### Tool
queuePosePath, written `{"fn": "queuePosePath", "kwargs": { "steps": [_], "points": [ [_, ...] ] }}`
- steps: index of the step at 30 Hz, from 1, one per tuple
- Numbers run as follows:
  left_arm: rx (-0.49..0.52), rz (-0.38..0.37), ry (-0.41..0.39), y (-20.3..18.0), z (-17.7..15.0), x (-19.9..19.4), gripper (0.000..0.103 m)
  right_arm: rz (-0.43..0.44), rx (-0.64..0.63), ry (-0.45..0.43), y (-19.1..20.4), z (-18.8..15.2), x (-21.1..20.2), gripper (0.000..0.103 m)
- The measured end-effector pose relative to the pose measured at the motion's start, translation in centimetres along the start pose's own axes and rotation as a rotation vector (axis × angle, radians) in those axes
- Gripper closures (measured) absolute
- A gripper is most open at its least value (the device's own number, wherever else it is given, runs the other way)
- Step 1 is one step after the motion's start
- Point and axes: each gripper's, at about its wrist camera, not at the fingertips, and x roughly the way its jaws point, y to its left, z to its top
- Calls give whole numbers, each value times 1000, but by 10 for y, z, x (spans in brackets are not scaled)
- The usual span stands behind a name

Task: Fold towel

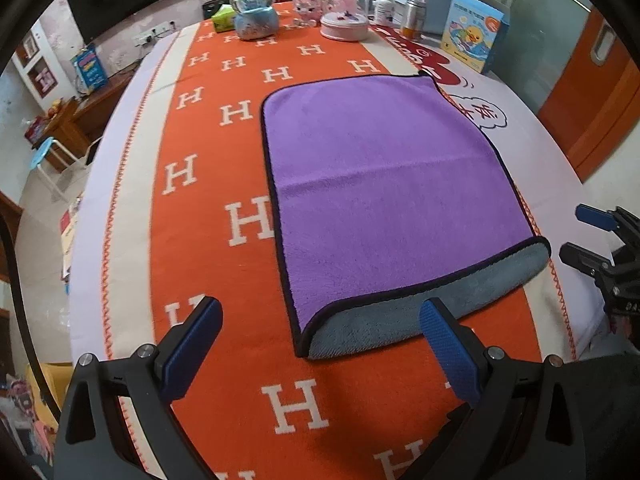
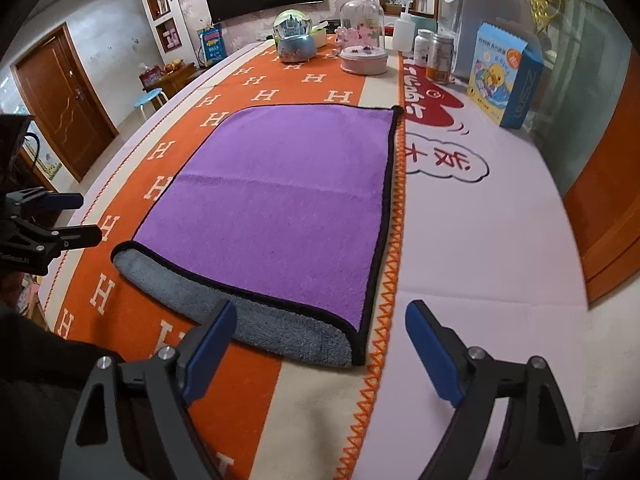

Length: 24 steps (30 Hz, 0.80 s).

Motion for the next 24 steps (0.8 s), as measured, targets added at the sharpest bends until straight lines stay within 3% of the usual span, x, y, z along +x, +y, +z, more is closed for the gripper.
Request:
{"fn": "queuePosePath", "kwargs": {
  "steps": [16,24],
  "points": [
    [-50,-77,76,21,-14,55,5,43,-63,16,-6,-32,34,41],
    [-61,-106,111,23,-20,69,15,68,-78,9,-3,-31,35,52]
  ]
}}
